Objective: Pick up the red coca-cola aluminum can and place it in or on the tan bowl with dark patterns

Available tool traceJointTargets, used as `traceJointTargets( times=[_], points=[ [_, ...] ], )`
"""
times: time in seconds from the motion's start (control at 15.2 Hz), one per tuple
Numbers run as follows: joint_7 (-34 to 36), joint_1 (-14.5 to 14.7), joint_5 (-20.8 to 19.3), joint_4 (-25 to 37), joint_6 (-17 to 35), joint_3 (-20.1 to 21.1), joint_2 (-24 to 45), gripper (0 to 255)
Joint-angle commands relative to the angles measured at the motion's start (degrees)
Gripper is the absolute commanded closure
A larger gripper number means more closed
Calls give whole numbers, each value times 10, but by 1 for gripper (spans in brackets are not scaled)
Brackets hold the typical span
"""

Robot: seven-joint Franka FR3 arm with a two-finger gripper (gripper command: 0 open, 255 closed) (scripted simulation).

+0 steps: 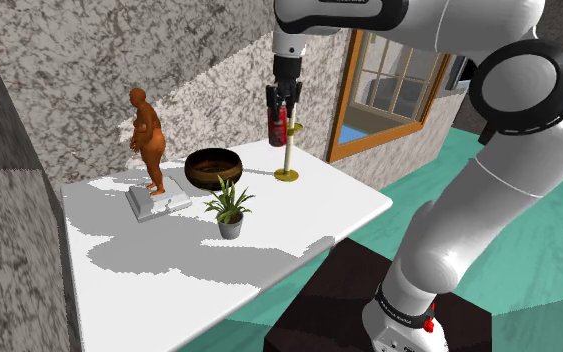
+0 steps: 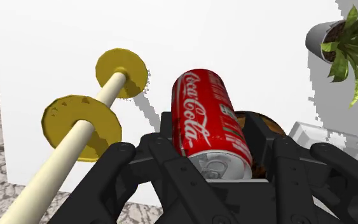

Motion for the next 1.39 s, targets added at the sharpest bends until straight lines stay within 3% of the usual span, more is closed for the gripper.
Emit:
traceJointTargets(
  times=[0.0, 0.59, 0.79, 0.86, 1.32],
  points=[
    [14, 7, 7, 48, -6, 8, 42, 255],
    [70, 34, 26, 302, -62, 36, 241, 255],
    [87, 42, 31, 435, -105, 42, 331, 255],
    [95, 45, 33, 532, -141, 45, 392, 255],
    [95, 49, 30, 399, -56, 45, 344, 255]
  ],
)
